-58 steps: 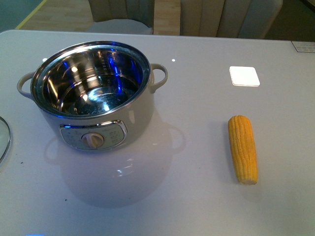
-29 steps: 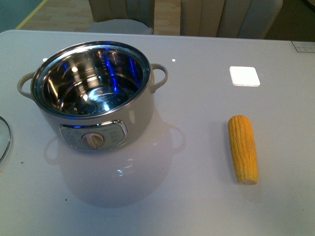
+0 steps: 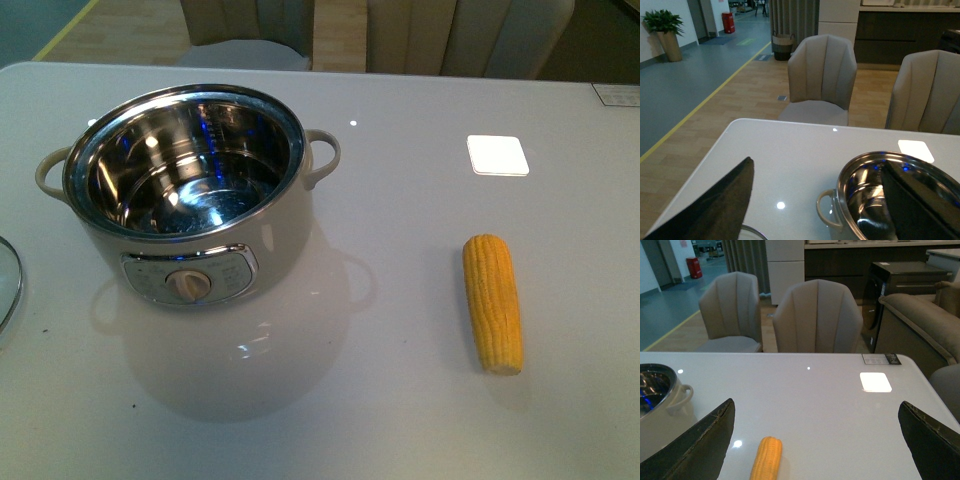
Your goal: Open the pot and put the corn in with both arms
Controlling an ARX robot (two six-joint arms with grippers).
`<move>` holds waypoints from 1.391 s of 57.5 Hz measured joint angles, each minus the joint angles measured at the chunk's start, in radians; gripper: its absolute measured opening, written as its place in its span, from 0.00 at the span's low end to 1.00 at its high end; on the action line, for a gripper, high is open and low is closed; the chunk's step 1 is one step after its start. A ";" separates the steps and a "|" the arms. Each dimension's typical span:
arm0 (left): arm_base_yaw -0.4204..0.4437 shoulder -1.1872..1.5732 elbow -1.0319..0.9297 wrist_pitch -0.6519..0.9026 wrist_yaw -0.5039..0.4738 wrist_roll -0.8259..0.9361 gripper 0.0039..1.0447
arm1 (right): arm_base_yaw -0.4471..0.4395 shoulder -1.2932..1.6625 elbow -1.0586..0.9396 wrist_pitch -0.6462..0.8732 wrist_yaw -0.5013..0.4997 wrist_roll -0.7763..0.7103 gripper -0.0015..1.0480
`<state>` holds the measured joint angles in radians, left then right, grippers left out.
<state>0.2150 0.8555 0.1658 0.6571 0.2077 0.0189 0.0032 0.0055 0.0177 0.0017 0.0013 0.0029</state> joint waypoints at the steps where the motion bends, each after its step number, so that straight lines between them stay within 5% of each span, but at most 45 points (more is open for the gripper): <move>1: -0.012 -0.024 -0.010 -0.008 -0.006 -0.003 0.56 | 0.000 0.000 0.000 0.000 0.000 0.000 0.92; 17: -0.103 -0.220 -0.089 -0.107 -0.102 -0.013 0.03 | 0.000 0.000 0.000 0.000 0.000 0.000 0.92; 26: -0.209 -0.325 -0.117 -0.181 -0.198 -0.016 0.03 | 0.000 0.000 0.000 0.000 0.000 0.000 0.92; 80: -0.212 -0.675 -0.153 -0.477 -0.208 -0.017 0.03 | 0.000 0.000 0.000 0.000 0.001 0.000 0.92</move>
<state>0.0025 0.1802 0.0132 0.1802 -0.0002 0.0021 0.0032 0.0055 0.0177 0.0017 0.0021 0.0029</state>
